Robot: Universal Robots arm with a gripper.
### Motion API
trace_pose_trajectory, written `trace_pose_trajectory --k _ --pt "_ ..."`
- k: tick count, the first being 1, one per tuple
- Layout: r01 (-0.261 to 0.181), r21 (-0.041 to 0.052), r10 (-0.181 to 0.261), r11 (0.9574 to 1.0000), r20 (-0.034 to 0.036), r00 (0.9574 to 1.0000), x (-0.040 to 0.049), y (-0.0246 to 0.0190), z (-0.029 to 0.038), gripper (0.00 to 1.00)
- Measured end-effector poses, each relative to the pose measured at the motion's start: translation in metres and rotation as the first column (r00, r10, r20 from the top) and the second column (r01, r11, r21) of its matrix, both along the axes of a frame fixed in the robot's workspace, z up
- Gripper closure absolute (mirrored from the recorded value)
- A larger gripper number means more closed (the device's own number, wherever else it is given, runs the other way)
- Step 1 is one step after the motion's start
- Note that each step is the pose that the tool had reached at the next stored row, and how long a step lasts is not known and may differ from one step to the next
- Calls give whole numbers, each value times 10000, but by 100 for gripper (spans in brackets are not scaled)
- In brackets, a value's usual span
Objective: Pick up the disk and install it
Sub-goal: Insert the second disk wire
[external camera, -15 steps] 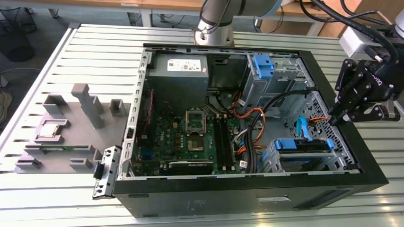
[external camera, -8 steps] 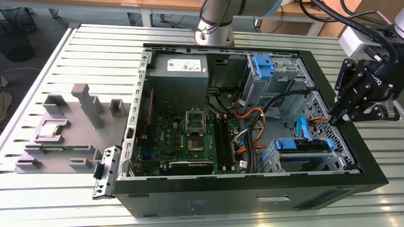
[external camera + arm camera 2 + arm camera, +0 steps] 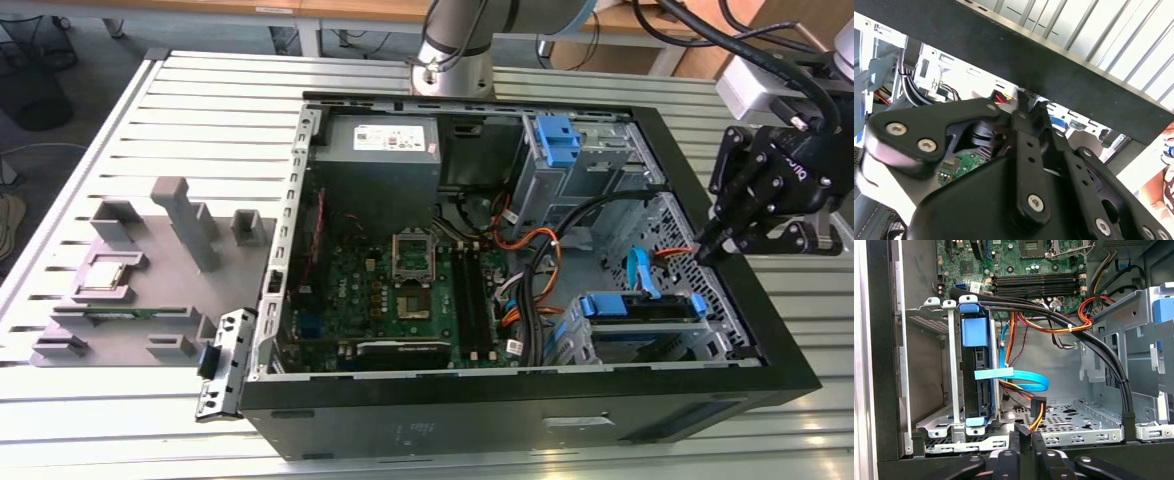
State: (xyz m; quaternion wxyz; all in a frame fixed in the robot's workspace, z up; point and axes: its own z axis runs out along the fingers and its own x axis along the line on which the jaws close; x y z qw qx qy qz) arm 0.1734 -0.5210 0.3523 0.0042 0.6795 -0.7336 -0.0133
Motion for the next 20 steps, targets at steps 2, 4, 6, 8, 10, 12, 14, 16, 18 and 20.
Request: trace_pose_trajectory --k 2,4,6,8,10,12,14,16,18,20 --pt "1 -1 -1 10000 -1 10000 0 0 0 83" --pt "0 0 0 10000 0 10000 0 0 0 84" --pt "1 0 -1 10000 0 10000 0 0 0 84" --pt "1 0 -1 10000 0 10000 0 0 0 84" --pt "1 0 -1 10000 0 10000 0 0 0 84" --pt "1 0 -1 10000 0 10000 0 0 0 84" --pt "2 1 -2 10000 0 10000 0 0 0 82" --pt "2 0 -2 10000 0 10000 0 0 0 77" --pt "2 0 -2 10000 0 10000 0 0 0 71" --pt "2 2 -2 10000 0 10000 0 1 -5 71"
